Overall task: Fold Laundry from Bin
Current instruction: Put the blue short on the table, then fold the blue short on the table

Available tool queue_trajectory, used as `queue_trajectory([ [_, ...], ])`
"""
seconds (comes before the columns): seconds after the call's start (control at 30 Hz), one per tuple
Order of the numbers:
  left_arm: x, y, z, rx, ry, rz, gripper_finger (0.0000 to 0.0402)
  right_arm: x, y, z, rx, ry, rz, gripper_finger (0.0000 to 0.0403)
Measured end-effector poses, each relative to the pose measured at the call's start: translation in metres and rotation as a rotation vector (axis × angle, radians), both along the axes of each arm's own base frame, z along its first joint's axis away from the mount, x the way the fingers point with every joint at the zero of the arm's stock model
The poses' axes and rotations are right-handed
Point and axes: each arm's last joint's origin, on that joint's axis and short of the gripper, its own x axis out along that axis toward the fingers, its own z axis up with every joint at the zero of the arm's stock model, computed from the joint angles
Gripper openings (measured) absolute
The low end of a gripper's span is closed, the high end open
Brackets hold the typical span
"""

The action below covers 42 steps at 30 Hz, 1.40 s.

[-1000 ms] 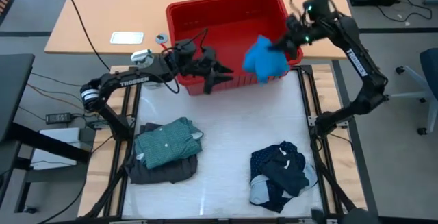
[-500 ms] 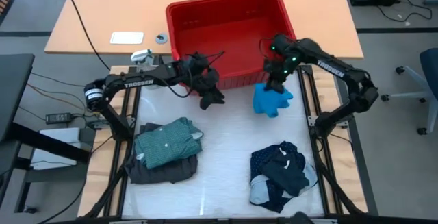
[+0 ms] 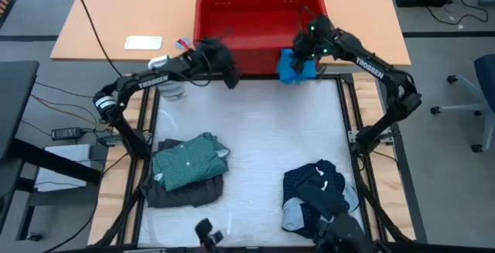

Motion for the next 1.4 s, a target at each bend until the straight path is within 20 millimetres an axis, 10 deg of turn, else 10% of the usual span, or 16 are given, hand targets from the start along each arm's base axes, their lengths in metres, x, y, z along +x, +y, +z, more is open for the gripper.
queue_trajectory([
  [0.47, 0.01, -0.044, 0.005, -0.221, -0.026, -0.231, 0.0171, 0.029, 0.052, -0.034, 0.608, -0.036, 0.079, 0.0047],
  [0.77, 0.033, -0.077, -0.029, -0.194, 0.214, -0.265, 0.0171, 0.052, 0.058, -0.066, 0.694, -0.092, 0.022, 0.0193],
  [0.97, 0.049, -0.099, -0.051, -0.273, 0.278, -0.28, 0.0171, 0.048, 0.071, -0.072, 0.603, 0.075, 0.119, 0.0257],
  [1.4, 0.069, -0.151, -0.105, -0.302, 0.538, -0.104, 0.0171, 0.05, 0.146, -0.163, 0.26, 0.431, 0.413, 0.0248],
])
